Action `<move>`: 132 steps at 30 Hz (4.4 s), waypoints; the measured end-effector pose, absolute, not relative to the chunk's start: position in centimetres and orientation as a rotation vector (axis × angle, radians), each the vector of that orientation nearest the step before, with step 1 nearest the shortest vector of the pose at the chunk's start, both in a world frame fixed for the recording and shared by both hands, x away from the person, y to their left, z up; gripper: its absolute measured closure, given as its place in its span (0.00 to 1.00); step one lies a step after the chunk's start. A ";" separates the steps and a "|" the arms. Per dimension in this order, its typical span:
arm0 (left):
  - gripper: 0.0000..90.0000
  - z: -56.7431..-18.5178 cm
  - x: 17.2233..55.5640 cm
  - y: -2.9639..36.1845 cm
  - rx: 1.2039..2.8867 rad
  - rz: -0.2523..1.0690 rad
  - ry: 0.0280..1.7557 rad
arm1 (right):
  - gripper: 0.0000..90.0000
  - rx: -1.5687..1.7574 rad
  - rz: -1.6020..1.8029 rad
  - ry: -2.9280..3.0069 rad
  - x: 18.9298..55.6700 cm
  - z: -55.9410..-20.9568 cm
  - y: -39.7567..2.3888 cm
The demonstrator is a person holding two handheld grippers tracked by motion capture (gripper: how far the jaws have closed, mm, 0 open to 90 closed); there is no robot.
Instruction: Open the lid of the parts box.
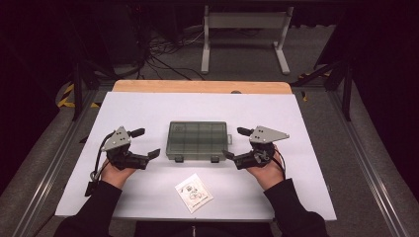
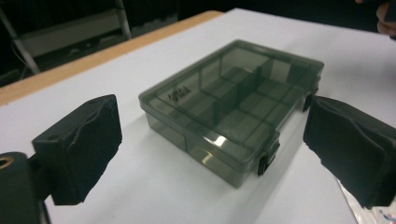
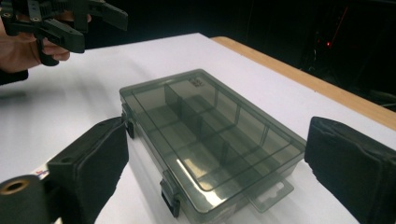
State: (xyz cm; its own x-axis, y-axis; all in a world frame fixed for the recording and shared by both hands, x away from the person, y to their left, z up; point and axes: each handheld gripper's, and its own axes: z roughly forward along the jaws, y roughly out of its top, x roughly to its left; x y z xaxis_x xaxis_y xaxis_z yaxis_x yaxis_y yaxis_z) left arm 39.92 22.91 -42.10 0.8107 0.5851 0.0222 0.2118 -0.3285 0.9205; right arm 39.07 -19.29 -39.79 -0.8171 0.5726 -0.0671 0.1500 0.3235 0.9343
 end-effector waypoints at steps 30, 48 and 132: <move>0.13 -45.6 41.3 21.2 2.151 0.318 0.585 | 0.20 0.740 1.297 2.456 40.3 -43.9 -18.9; 0.37 -46.0 41.6 21.0 2.166 0.273 0.580 | 0.39 0.745 1.260 2.488 40.2 -44.6 -18.7; 0.88 -45.4 40.7 20.6 2.148 0.301 0.498 | 0.84 0.741 1.256 2.471 39.9 -44.3 -19.0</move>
State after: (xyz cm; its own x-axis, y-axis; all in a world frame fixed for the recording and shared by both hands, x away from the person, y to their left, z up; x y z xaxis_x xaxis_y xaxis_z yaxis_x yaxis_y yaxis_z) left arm 40.74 20.64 -45.39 0.8900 0.4548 0.0322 0.2406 -0.5285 0.8141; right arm 39.87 -19.03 -44.33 -0.8324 0.5541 -0.0095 0.3188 0.4929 0.8096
